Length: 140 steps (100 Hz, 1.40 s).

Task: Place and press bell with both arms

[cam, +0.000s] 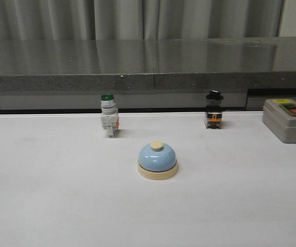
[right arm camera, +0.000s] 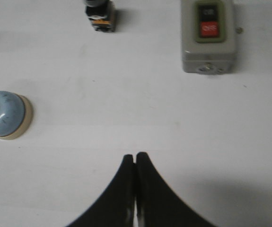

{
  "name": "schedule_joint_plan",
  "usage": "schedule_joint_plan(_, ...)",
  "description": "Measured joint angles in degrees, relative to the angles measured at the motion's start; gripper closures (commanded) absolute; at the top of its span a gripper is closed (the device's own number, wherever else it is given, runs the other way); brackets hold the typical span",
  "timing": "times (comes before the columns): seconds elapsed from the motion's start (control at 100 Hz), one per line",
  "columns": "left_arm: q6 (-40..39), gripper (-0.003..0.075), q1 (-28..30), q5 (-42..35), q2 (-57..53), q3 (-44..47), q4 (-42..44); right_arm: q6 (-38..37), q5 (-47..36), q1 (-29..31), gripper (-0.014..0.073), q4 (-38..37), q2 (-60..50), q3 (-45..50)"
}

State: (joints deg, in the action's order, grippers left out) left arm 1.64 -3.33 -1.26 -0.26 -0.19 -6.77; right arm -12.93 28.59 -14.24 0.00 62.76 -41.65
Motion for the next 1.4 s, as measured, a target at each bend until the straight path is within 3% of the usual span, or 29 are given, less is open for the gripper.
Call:
schedule_joint_plan(0.74,0.0,0.0741,0.0,0.0,0.0,0.0,0.0,-0.1,-3.4,-19.6,0.0658,0.0,33.8,-21.5)
schedule_joint_plan(1.4,0.0,0.0741,0.0,0.0,0.0,0.0,0.0,-0.1,-4.5,-22.1,0.0658,0.0,43.6,-26.5)
